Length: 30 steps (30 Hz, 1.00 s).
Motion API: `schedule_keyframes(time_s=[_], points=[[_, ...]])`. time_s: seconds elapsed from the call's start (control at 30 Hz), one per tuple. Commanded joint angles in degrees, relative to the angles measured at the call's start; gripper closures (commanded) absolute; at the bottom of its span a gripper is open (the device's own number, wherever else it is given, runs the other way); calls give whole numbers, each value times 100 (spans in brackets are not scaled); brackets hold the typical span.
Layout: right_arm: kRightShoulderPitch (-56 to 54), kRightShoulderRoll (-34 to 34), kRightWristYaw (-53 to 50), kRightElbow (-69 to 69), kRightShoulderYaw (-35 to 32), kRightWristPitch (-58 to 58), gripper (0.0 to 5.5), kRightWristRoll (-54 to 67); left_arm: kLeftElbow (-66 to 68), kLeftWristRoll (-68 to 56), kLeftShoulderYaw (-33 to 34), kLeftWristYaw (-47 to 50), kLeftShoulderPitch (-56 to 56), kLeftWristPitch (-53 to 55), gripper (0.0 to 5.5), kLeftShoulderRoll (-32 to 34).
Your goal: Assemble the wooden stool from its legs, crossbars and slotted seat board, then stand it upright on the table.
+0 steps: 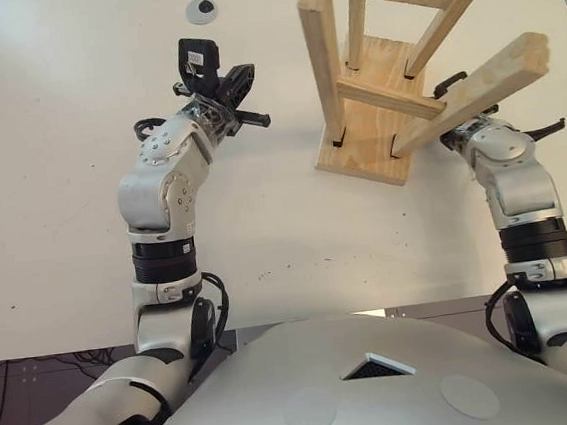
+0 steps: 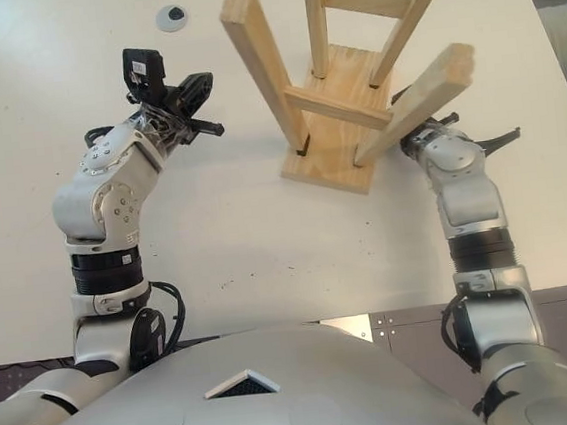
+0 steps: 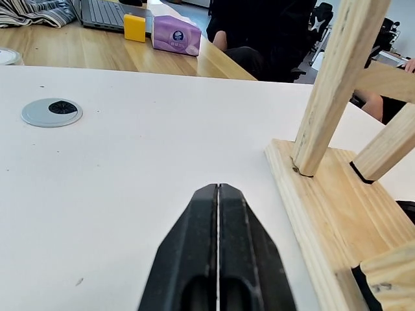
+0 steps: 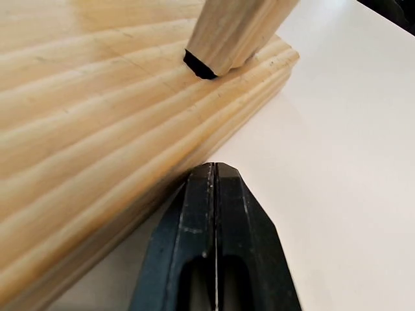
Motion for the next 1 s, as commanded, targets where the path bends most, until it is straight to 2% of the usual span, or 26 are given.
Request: schedule_keyframes(time_s=[0.03,0.27,0.47,0.57,0.63,0.73,0.8,0.87,0.93,1.0], points=[[-158,471,209,47,624,6,550,-219,313,151,-39,-8,21,51,546,219],[-1148,1069,302,1265,882,-334,550,-377,377,210,-217,65,226,672,546,271],[-1594,1596,376,1918,903,-504,550,-326,645,297,-48,147,28,579,546,326],[-1779,1746,378,2331,859,-655,550,-344,648,304,44,168,33,605,546,381],[-1931,1760,222,2413,572,-711,550,-221,534,307,211,200,157,626,546,520],[-2010,1558,-234,2086,-190,-740,550,49,206,256,693,246,420,736,546,848],[-1852,1357,-725,1440,-996,-614,550,305,-30,192,1295,267,567,691,546,1176],[-1613,1261,-968,738,-1456,-307,550,484,-311,45,1747,246,631,709,546,1365],[-1310,1212,-974,-136,-1285,236,550,377,-732,6,1830,291,689,991,546,1481],[-1165,1264,-936,-825,-841,753,550,201,-1217,-13,1494,408,612,1436,546,1375]])
